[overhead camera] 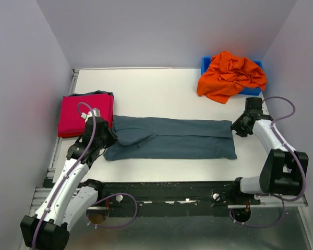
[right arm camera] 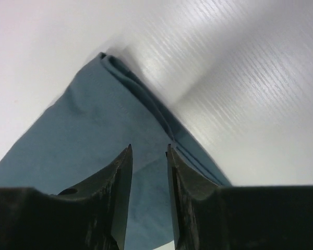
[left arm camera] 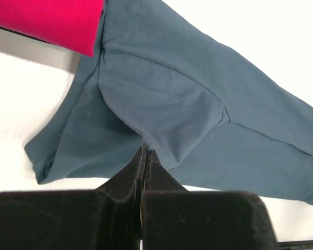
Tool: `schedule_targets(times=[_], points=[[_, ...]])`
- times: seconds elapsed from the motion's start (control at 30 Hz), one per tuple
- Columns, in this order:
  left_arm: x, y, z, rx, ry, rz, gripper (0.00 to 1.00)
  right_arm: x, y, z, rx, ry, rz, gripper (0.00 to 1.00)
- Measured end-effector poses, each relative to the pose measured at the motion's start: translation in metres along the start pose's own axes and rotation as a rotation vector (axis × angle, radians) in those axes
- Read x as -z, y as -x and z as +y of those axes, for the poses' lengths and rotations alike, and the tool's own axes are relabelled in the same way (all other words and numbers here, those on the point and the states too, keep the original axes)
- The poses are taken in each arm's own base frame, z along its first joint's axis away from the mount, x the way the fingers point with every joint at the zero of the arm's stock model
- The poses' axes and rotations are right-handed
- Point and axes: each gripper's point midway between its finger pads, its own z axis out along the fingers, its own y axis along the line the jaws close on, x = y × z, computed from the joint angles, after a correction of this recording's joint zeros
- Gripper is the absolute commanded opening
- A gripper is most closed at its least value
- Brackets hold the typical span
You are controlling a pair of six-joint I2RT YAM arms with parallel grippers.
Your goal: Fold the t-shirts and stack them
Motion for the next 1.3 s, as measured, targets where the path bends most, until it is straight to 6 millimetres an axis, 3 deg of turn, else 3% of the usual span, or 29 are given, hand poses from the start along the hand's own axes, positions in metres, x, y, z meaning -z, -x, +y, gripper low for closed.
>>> schedule_targets(times=[0.17, 0.27, 0.57, 1.03, 1.17, 1.3], points=[[-0.002, -0.001, -0.002, 0.017, -0.01, 0.0, 0.0, 0.03, 0.007, 0.02, 0.036, 0.172, -0.085, 0.41], [-0.003, 0.005, -0.006, 0.017, -0.015, -0.009, 0.0, 0.042, -0.007, 0.046, 0.099, 0.312, -0.08, 0.4], [-0.022, 0.032, -0.016, 0.003, 0.011, -0.077, 0.0, 0.083, -0.127, 0.135, 0.377, 0.64, 0.126, 0.39], [-0.07, 0.041, -0.004, -0.001, 0.121, -0.113, 0.0, 0.124, -0.289, 0.246, 0.608, 0.748, 0.344, 0.37], [-0.081, 0.041, -0.003, -0.002, 0.132, -0.114, 0.0, 0.121, -0.32, 0.266, 0.643, 0.726, 0.36, 0.37], [-0.096, 0.037, 0.002, -0.011, 0.155, -0.096, 0.0, 0.112, -0.332, 0.273, 0.66, 0.689, 0.353, 0.38]])
